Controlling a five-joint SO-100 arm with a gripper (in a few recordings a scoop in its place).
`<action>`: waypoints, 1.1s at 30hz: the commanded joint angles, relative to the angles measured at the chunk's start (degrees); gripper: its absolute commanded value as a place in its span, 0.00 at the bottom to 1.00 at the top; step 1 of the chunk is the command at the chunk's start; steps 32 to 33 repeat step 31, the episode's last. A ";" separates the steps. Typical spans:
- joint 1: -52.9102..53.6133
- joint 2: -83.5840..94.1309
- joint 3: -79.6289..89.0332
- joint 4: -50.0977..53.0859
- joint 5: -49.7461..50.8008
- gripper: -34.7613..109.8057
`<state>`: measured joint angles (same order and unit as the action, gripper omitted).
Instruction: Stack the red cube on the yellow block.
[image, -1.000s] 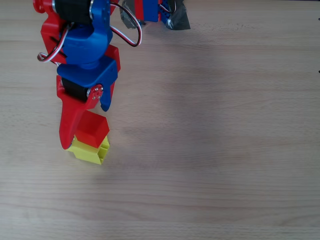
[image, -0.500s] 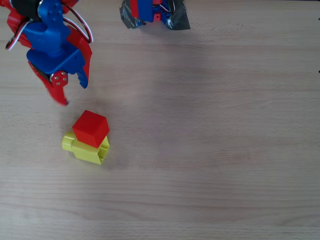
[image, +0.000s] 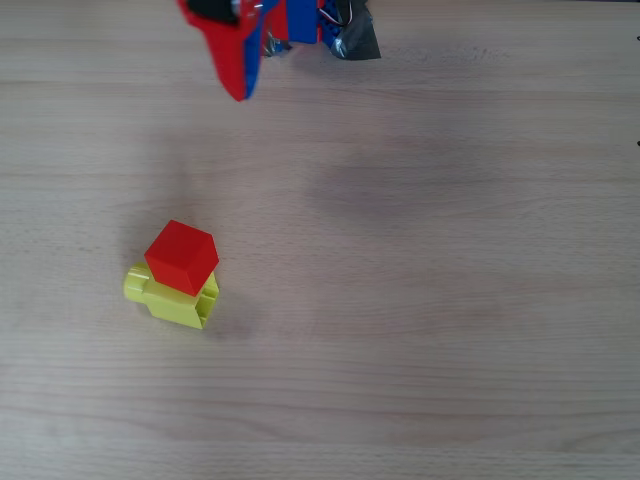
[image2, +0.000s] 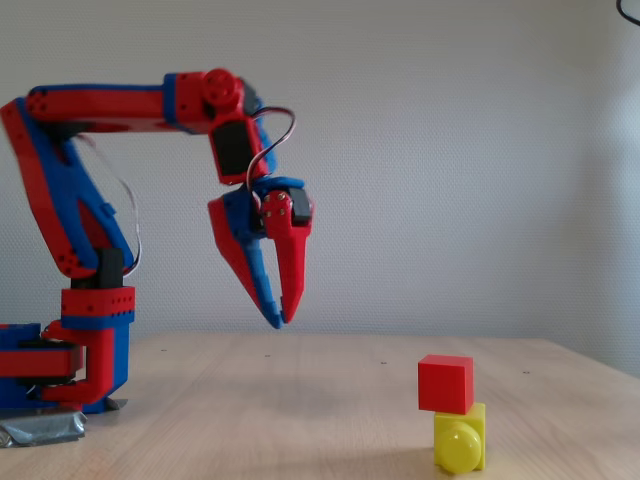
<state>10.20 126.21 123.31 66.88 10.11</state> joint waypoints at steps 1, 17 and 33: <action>-3.69 11.25 2.72 -3.60 -1.32 0.24; -6.77 50.27 36.56 -7.47 -4.75 0.24; -10.28 63.11 48.78 -3.69 -5.62 0.24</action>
